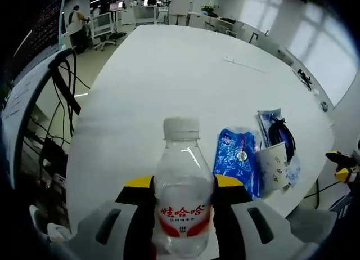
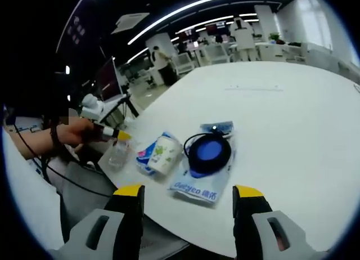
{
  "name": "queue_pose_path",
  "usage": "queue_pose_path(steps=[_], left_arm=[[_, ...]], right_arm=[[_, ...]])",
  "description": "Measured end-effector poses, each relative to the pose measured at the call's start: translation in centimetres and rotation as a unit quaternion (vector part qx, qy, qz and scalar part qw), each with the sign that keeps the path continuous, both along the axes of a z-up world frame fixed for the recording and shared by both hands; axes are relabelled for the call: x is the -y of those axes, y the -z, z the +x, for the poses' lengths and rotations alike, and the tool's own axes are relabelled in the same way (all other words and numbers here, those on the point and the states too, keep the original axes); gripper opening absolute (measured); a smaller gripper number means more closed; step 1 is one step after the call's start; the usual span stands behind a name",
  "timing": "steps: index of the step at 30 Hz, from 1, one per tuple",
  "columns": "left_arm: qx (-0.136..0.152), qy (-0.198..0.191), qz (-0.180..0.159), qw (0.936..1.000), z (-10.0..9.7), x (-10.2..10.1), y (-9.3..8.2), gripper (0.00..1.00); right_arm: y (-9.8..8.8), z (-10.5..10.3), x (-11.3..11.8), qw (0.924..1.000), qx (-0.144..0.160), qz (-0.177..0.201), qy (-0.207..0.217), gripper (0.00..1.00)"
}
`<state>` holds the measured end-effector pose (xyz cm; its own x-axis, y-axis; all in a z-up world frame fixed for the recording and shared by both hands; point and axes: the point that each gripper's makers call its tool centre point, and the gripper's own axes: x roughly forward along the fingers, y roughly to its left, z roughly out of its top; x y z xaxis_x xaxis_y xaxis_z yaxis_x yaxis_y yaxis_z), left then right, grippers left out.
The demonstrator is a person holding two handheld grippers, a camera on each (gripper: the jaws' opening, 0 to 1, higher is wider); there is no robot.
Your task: Arrange the tabletop items into an orderly group along one side of the table until the central work area is clear of visible clutter.
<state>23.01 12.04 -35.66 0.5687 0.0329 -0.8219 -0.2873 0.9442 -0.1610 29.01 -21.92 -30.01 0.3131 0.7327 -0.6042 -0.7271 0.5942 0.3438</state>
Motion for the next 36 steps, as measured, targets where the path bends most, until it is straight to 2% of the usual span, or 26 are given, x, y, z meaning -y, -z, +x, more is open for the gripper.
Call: queue_pose_path(steps=[9,12,17,20,36], left_arm=[[0.027,-0.017,0.014,0.9994,-0.8,0.0,-2.6,0.39],[0.032,-0.021,0.016,0.9991,-0.9,-0.5,-2.2,0.39],[0.041,-0.031,0.021,0.9985,-1.5,0.0,-3.2,0.39],[0.044,-0.036,0.024,0.9981,-1.6,-0.2,-3.3,0.39],[0.063,-0.031,0.059,0.9957,-2.4,0.5,-3.6,0.39]], right_arm=[[-0.1,0.3,-1.6,0.9997,-0.001,0.004,-0.024,0.64],[0.0,0.1,-2.0,0.9994,-0.002,0.004,-0.035,0.64],[0.0,-0.3,-2.4,0.9987,-0.004,0.005,-0.051,0.64],[0.0,-0.5,-2.5,0.9983,-0.004,0.003,-0.058,0.64],[0.1,-0.2,-2.1,0.9978,-0.003,0.006,-0.066,0.64]])
